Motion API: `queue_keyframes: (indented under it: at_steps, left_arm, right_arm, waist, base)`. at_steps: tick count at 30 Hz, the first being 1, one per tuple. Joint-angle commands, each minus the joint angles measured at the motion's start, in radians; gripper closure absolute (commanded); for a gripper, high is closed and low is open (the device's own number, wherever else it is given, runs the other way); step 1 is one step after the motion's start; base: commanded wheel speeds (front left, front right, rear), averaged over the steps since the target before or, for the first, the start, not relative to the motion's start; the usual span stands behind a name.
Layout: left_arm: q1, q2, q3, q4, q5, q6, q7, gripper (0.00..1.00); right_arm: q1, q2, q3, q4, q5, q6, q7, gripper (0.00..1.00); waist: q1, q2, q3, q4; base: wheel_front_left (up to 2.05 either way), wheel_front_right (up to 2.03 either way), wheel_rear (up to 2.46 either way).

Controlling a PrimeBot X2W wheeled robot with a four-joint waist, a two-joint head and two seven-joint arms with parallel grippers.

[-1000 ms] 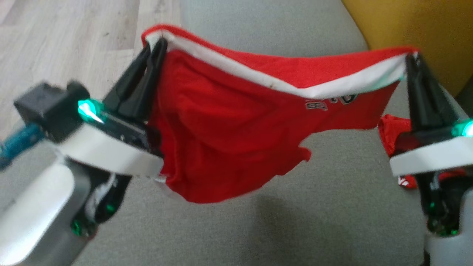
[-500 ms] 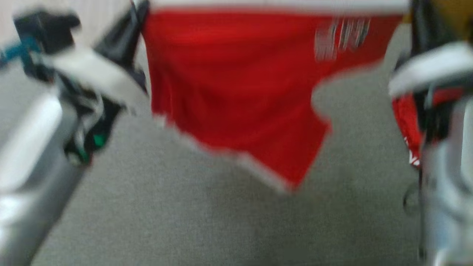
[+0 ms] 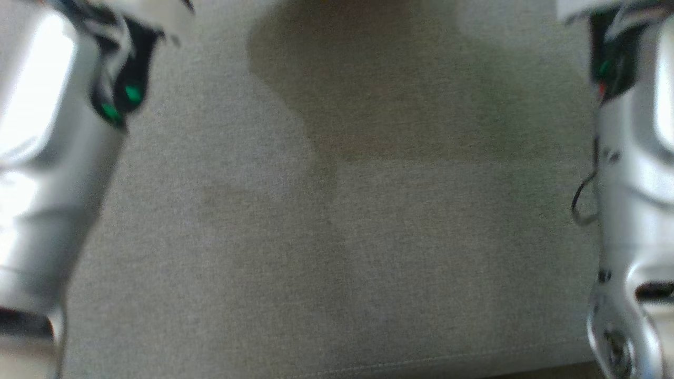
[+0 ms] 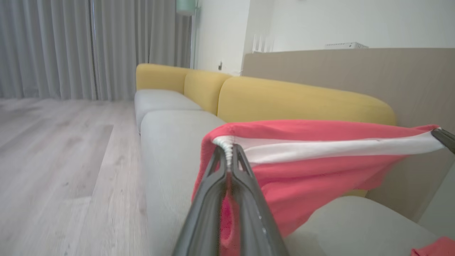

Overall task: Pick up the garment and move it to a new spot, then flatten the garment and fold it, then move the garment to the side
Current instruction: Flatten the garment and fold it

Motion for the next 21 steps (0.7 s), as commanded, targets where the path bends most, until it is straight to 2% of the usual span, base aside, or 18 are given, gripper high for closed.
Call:
queue_keyframes:
  at_steps: [1, 7, 11, 18, 21]
  left_arm:
    - [-0.002, 0.035, 0.032, -0.015, -0.009, -0.007, -0.011, 1.00]
    - [0.171, 0.022, 0.000, 0.026, -0.035, -0.043, -0.079, 1.00]
    - [0.292, 0.029, -0.008, 0.003, -0.046, -0.046, -0.134, 1.00]
    - [0.548, 0.032, -0.039, -0.137, -0.070, -0.007, -0.194, 1.00]
    - [0.702, 0.052, -0.050, -0.265, -0.080, 0.049, -0.211, 1.00]
  right_arm:
    - [0.011, 0.012, 0.015, -0.024, 0.015, 0.007, -0.015, 1.00]
    - [0.191, 0.012, 0.028, 0.010, 0.072, 0.007, -0.085, 1.00]
    - [0.327, 0.012, 0.008, -0.019, 0.117, 0.007, -0.110, 1.00]
    - [0.600, 0.012, -0.002, -0.150, 0.169, 0.007, -0.114, 1.00]
    - [0.777, 0.012, -0.001, -0.294, 0.151, 0.007, -0.051, 1.00]
  waist:
    - [-0.0005, 0.0000, 0.012, 0.007]
    - [-0.0005, 0.0000, -0.006, 0.016]
    - [-0.0005, 0.0000, -0.046, 0.020]
    - [-0.0005, 0.0000, -0.165, 0.026]
    - [-0.0005, 0.0000, -0.241, 0.022]
  base:
    - [0.00, 0.00, 0.00]
    - [0.00, 0.00, 0.00]
    - [0.00, 0.00, 0.00]
    - [0.00, 0.00, 0.00]
    - [0.00, 0.00, 0.00]
